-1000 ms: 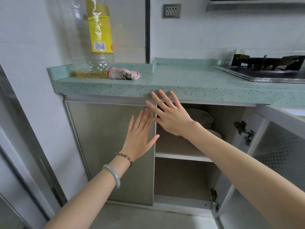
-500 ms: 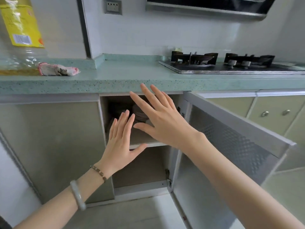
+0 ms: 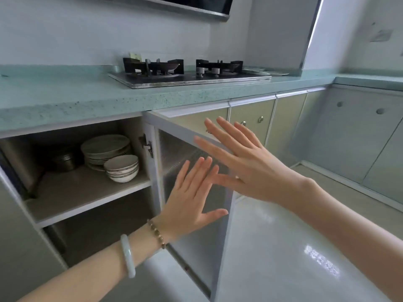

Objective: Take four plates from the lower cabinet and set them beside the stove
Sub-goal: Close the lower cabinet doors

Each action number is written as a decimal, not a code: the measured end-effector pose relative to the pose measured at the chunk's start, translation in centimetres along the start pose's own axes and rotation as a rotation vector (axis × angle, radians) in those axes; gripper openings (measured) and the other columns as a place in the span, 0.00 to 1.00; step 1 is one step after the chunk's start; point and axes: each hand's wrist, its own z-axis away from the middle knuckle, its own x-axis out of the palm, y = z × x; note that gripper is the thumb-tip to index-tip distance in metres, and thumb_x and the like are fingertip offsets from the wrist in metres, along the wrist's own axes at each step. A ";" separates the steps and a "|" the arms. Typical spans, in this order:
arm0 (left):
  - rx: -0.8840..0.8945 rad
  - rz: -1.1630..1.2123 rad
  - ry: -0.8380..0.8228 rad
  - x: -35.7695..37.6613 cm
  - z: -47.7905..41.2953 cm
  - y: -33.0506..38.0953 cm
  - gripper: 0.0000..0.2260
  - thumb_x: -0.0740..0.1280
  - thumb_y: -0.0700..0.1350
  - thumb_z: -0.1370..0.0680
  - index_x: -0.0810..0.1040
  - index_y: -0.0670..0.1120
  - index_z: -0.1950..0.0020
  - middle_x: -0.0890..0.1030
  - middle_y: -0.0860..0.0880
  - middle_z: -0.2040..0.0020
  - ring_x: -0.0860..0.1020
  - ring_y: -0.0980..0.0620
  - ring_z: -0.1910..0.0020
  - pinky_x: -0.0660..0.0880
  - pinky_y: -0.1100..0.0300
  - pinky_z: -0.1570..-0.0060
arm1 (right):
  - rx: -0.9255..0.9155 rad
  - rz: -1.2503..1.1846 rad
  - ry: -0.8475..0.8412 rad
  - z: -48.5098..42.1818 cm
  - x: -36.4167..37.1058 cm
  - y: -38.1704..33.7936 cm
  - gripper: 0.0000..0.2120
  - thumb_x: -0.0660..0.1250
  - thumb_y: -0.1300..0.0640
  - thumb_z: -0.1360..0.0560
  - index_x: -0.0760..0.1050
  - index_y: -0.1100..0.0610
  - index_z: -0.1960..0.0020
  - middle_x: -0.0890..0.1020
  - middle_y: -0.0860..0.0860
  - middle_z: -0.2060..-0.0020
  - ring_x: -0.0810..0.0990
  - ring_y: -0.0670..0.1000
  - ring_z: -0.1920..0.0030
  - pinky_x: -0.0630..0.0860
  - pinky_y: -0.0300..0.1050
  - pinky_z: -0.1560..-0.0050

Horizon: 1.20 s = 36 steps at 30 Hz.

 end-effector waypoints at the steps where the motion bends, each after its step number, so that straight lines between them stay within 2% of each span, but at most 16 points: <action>1: 0.039 -0.029 0.013 0.6 -0.1 0.7 0.45 0.60 0.68 0.25 0.45 0.42 0.21 0.44 0.46 0.20 0.48 0.46 0.21 0.49 0.44 0.24 | 0.016 0.015 -0.015 1.1 0.1 1.0 0.31 0.53 0.38 0.21 0.55 0.51 0.23 0.56 0.56 0.23 0.53 0.58 0.23 0.54 0.59 0.26; 6: 0.239 -0.220 -0.019 2.0 0.0 1.5 0.44 0.55 0.69 0.23 0.43 0.41 0.21 0.40 0.45 0.20 0.43 0.46 0.21 0.47 0.44 0.24 | 0.059 0.024 -0.086 5.4 0.7 4.2 0.36 0.52 0.36 0.22 0.51 0.55 0.22 0.55 0.55 0.23 0.51 0.57 0.23 0.55 0.60 0.26; 10: 0.347 -0.304 -0.099 1.9 0.0 1.3 0.40 0.53 0.69 0.23 0.51 0.43 0.21 0.43 0.45 0.20 0.42 0.46 0.21 0.44 0.44 0.24 | 0.042 -0.004 -0.114 6.2 1.1 5.0 0.37 0.52 0.37 0.22 0.48 0.57 0.22 0.54 0.53 0.23 0.50 0.55 0.22 0.52 0.58 0.25; 14: 0.383 -0.313 -0.159 1.7 -0.2 0.6 0.33 0.56 0.68 0.23 0.67 0.48 0.26 0.55 0.47 0.21 0.52 0.45 0.22 0.46 0.42 0.24 | 0.025 -0.072 -0.096 6.2 1.7 4.8 0.37 0.50 0.37 0.21 0.47 0.59 0.22 0.53 0.52 0.23 0.48 0.55 0.22 0.50 0.55 0.25; 17: 0.398 -0.342 -0.148 1.4 -0.4 0.2 0.27 0.58 0.66 0.22 0.71 0.50 0.31 0.58 0.48 0.22 0.58 0.45 0.24 0.48 0.42 0.25 | 0.025 -0.120 -0.087 6.2 2.1 4.6 0.37 0.51 0.38 0.21 0.47 0.60 0.22 0.52 0.53 0.22 0.48 0.55 0.22 0.52 0.56 0.25; 20: 0.425 -0.383 -0.128 0.7 0.2 -0.3 0.26 0.57 0.65 0.21 0.69 0.51 0.30 0.58 0.48 0.23 0.58 0.45 0.24 0.49 0.42 0.26 | -0.006 -0.160 -0.069 6.0 2.4 4.1 0.37 0.51 0.39 0.20 0.47 0.61 0.22 0.52 0.55 0.23 0.48 0.56 0.22 0.53 0.57 0.25; 26: 0.491 -0.415 -0.091 -1.8 2.6 -2.4 0.24 0.58 0.61 0.19 0.65 0.53 0.27 0.60 0.49 0.24 0.52 0.44 0.23 0.45 0.42 0.24 | -0.110 -0.285 0.014 4.7 3.4 2.0 0.36 0.54 0.43 0.20 0.46 0.63 0.23 0.50 0.56 0.23 0.48 0.58 0.22 0.53 0.57 0.25; 28: 0.490 -0.406 -0.089 -2.8 4.0 -3.3 0.25 0.58 0.60 0.19 0.61 0.53 0.25 0.57 0.48 0.22 0.48 0.44 0.21 0.46 0.43 0.24 | -0.180 -0.313 0.066 3.7 4.0 1.0 0.35 0.54 0.43 0.20 0.47 0.62 0.23 0.51 0.56 0.23 0.49 0.59 0.23 0.53 0.58 0.25; 31: 0.476 -0.424 -0.047 -4.8 6.4 -4.9 0.30 0.60 0.60 0.20 0.54 0.52 0.21 0.46 0.47 0.19 0.46 0.44 0.21 0.45 0.43 0.24 | -0.293 -0.356 0.147 1.8 4.8 -1.2 0.32 0.56 0.45 0.20 0.49 0.58 0.24 0.54 0.54 0.24 0.50 0.59 0.23 0.53 0.59 0.25; 36: 0.405 -0.506 -0.080 -9.4 10.9 -7.2 0.36 0.59 0.63 0.21 0.48 0.51 0.20 0.44 0.50 0.19 0.46 0.45 0.21 0.44 0.43 0.24 | -0.429 -0.391 0.242 -2.4 6.0 -5.5 0.33 0.58 0.46 0.21 0.50 0.60 0.23 0.54 0.53 0.25 0.52 0.59 0.23 0.51 0.62 0.25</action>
